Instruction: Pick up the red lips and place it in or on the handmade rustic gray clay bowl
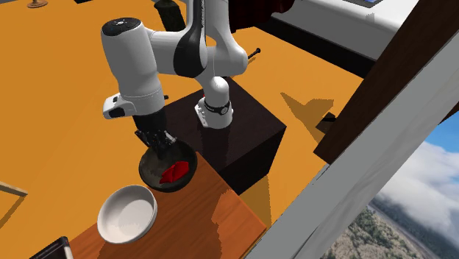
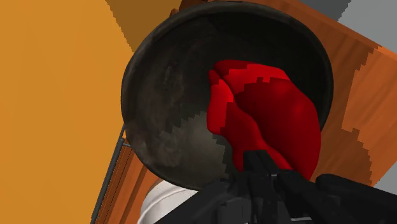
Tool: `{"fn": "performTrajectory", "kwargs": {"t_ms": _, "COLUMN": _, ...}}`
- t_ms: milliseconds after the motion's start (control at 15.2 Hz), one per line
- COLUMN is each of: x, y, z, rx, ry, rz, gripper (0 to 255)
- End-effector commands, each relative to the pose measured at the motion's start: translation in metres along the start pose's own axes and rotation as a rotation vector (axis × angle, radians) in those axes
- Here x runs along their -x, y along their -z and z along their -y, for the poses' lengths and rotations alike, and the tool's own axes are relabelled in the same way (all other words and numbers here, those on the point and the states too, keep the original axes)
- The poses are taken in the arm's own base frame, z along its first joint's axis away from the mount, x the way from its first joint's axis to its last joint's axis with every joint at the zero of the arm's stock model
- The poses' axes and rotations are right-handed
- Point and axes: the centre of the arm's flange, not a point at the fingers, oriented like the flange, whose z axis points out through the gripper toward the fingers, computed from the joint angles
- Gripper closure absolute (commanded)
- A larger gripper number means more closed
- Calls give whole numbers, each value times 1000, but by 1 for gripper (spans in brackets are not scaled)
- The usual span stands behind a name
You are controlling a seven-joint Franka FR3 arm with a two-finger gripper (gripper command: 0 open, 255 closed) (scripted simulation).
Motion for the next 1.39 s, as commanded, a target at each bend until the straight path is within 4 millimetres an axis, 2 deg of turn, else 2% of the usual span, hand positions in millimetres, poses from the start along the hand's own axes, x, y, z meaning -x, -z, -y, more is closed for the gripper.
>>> {"fn": "performTrajectory", "kwargs": {"t_ms": 0, "x": 0, "y": 0, "z": 0, "rx": 0, "ry": 0, "rz": 0, "gripper": 255}}
{"fn": "performTrajectory", "kwargs": {"t_ms": 132, "x": 0, "y": 0, "z": 0, "rx": 0, "ry": 0, "rz": 0, "gripper": 255}}
{"fn": "performTrajectory", "kwargs": {"t_ms": 198, "x": 0, "y": 0, "z": 0, "rx": 0, "ry": 0, "rz": 0, "gripper": 0}}
{"fn": "performTrajectory", "kwargs": {"t_ms": 396, "x": -9, "y": -5, "z": 77, "rx": 252, "ry": 26, "rz": -4, "gripper": 0}}
{"fn": "performTrajectory", "kwargs": {"t_ms": 660, "x": -18, "y": -40, "z": 172, "rx": 584, "ry": 59, "rz": -8, "gripper": 0}}
{"fn": "performTrajectory", "kwargs": {"t_ms": 1122, "x": -19, "y": -71, "z": 152, "rx": 584, "ry": 59, "rz": -8, "gripper": 0}}
{"fn": "performTrajectory", "kwargs": {"t_ms": 1320, "x": -19, "y": -73, "z": 150, "rx": 584, "ry": 60, "rz": -8, "gripper": 0}}
